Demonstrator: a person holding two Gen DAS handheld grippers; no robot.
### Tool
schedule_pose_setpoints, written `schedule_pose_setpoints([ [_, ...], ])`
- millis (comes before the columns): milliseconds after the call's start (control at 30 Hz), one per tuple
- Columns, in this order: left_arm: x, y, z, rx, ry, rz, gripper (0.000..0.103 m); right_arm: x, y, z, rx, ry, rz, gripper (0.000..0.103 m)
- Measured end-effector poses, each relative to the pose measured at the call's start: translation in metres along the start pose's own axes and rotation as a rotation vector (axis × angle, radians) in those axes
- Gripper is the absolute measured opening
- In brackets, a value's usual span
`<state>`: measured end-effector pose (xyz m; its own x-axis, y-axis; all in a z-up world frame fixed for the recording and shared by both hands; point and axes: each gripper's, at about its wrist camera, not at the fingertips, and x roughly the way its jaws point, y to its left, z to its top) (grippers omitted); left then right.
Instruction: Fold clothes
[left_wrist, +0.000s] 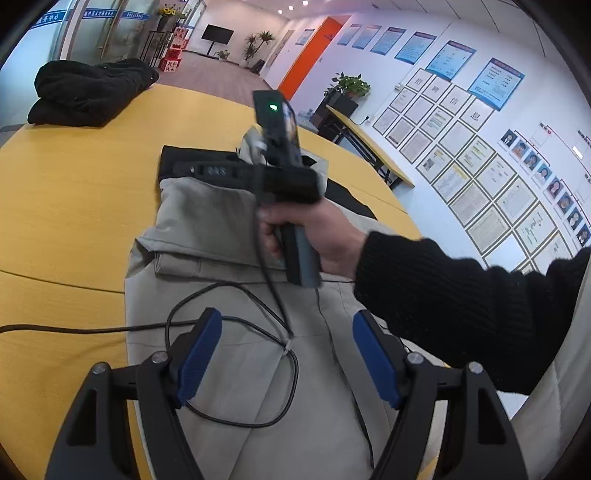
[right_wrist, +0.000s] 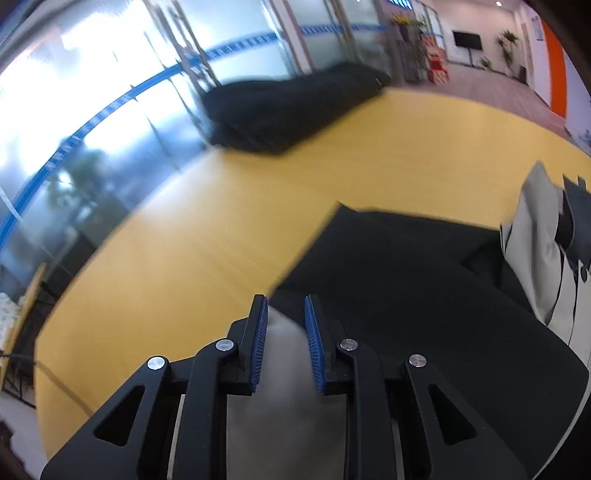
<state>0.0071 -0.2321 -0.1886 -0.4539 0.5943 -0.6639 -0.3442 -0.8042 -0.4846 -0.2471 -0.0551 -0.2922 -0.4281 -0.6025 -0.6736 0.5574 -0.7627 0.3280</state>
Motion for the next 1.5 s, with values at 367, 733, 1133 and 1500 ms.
schedule_pose_setpoints([
  [367, -0.008, 0.005, 0.008, 0.041, 0.021, -0.021, 0.077, -0.001, 0.024, -0.030, -0.079, 0.040, -0.029, 0.022],
  [733, -0.013, -0.030, -0.015, 0.029, 0.013, 0.027, 0.077, 0.035, 0.035, -0.045, -0.013, 0.052, -0.044, 0.021],
  [1133, -0.007, -0.080, -0.039, 0.072, -0.064, 0.178, 0.081, -0.124, -0.058, -0.175, 0.168, 0.000, -0.342, 0.024],
  [1500, 0.065, -0.005, -0.089, 0.060, 0.087, 0.302, 0.081, -0.275, -0.021, -0.271, 0.208, -0.061, -0.349, 0.059],
])
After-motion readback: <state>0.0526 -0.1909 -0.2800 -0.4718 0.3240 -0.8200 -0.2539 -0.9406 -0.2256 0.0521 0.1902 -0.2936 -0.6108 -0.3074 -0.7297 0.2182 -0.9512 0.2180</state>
